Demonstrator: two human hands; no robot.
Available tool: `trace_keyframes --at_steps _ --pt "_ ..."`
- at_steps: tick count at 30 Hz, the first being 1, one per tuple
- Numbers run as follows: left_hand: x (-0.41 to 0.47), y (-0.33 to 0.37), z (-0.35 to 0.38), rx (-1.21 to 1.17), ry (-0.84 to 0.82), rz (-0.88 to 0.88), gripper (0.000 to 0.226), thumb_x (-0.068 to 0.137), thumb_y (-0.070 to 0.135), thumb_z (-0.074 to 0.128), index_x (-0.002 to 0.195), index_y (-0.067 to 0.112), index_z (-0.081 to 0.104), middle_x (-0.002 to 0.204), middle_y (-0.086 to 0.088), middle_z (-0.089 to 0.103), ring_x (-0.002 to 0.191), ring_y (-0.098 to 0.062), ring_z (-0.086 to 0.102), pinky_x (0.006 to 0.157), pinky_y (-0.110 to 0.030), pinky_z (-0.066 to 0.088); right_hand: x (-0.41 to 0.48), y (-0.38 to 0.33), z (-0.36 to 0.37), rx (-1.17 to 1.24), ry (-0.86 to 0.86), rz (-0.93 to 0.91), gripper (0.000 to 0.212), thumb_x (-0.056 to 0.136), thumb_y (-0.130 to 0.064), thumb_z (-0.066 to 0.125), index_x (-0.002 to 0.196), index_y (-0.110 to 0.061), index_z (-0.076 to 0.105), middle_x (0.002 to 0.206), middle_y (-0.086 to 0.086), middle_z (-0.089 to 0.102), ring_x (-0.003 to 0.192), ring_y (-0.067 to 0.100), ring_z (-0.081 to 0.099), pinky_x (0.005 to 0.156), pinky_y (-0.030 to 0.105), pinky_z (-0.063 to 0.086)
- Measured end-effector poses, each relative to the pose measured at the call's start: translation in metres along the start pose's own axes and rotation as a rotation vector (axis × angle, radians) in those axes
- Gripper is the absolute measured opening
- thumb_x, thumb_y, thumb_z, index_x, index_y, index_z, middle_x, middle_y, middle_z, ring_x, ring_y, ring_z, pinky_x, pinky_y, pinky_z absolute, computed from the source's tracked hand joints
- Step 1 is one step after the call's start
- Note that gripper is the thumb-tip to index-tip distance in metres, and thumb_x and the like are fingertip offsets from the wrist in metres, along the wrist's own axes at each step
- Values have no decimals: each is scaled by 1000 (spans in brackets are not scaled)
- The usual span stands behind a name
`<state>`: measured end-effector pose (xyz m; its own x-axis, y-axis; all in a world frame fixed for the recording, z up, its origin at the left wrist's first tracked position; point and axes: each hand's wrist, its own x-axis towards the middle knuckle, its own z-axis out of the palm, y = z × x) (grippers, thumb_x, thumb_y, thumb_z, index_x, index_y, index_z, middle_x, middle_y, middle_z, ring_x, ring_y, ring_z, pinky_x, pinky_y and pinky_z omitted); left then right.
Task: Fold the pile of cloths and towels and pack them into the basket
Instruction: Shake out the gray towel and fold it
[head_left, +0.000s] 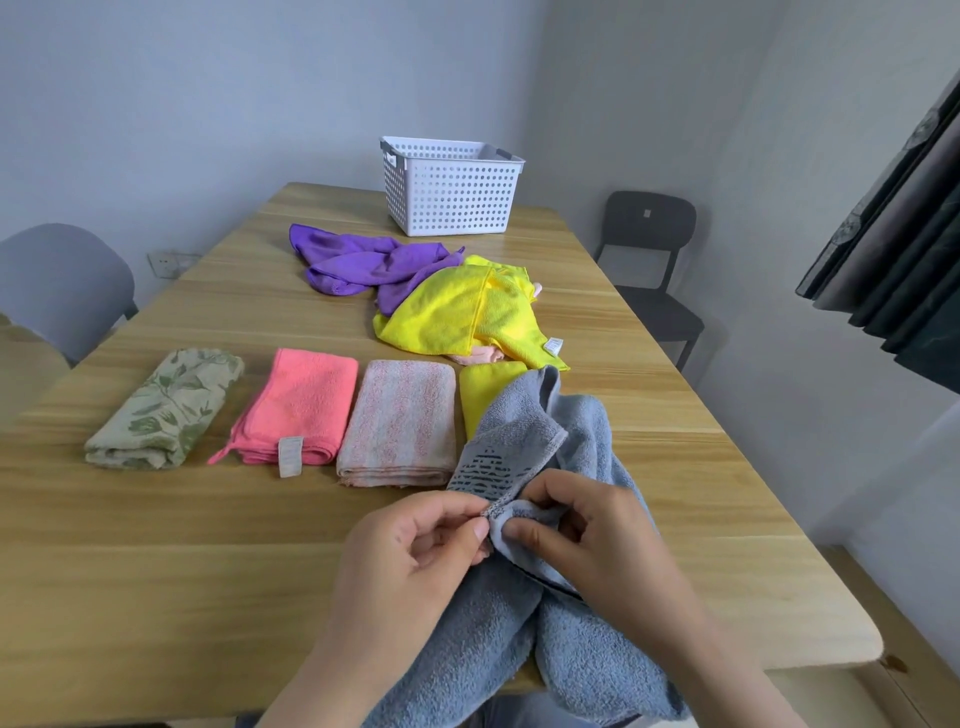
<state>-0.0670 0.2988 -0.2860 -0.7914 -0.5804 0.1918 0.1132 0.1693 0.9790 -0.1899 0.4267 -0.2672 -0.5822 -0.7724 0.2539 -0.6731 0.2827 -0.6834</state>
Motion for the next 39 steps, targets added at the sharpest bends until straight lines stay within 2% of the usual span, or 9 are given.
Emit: trace_keyframes --at_steps 8,13,16,21,24,26,30,35,39 --pt "2 0 4 69 56 32 25 72 -3 76 81 20 72 76 1 73 67 -8 68 67 -14 52 -2 -7 -2 -20 8 -7 17 79 -29 75 75 -24 59 60 -19 51 50 6 42 49 13 28" --pt "1 0 4 143 32 90 17 70 22 68 86 29 70 76 4 70 69 -12 65 65 -17 51 0 -17 -26 -87 -76 -27 12 82 -27 72 77 -22 63 55 -33 52 47 3 47 48 10 31" --pt "4 3 3 178 52 121 21 69 23 66 88 32 68 76 5 69 69 -13 64 63 -16 50 7 -17 -40 -198 -124 -75 10 81 -32 72 79 -25 64 65 -23 58 61 -4 52 52 11 34" --pt "15 13 -3 201 90 166 18 72 18 68 84 31 69 76 6 68 66 -13 62 61 -19 51 18 -10 -51 -324 -147 -121 30 81 -45 66 108 -40 53 77 -14 56 68 2 51 57 15 36" --pt "22 22 -5 192 71 212 21 68 37 61 89 36 66 79 5 68 70 -17 63 65 -26 53 25 -13 -51 -315 -163 -115 49 83 -46 64 128 -48 44 77 -19 55 64 7 52 57 16 37" --pt "28 30 -5 183 61 246 25 67 43 57 90 37 65 81 6 68 73 -16 63 66 -22 52 33 -15 -52 -243 -159 -112 46 85 -41 64 128 -47 49 78 -22 57 58 10 49 55 16 36" --pt "45 54 -6 197 39 329 26 70 44 55 93 36 63 82 11 67 76 -8 63 70 -16 48 46 -25 -55 -127 -76 -141 29 84 -34 67 113 -39 65 75 -18 60 55 4 47 54 14 33" --pt "68 82 -7 182 8 418 24 71 42 55 92 33 63 80 14 67 76 -3 62 72 -13 46 51 -38 -55 -46 192 -128 37 82 -19 70 116 -32 64 75 -33 61 59 -12 51 57 5 36" --pt "82 107 -7 144 4 466 28 69 45 54 91 31 63 81 10 68 75 -6 62 72 -14 46 55 -43 -60 -86 331 -120 41 83 -29 68 122 -37 57 101 -20 69 54 -8 49 54 10 34"
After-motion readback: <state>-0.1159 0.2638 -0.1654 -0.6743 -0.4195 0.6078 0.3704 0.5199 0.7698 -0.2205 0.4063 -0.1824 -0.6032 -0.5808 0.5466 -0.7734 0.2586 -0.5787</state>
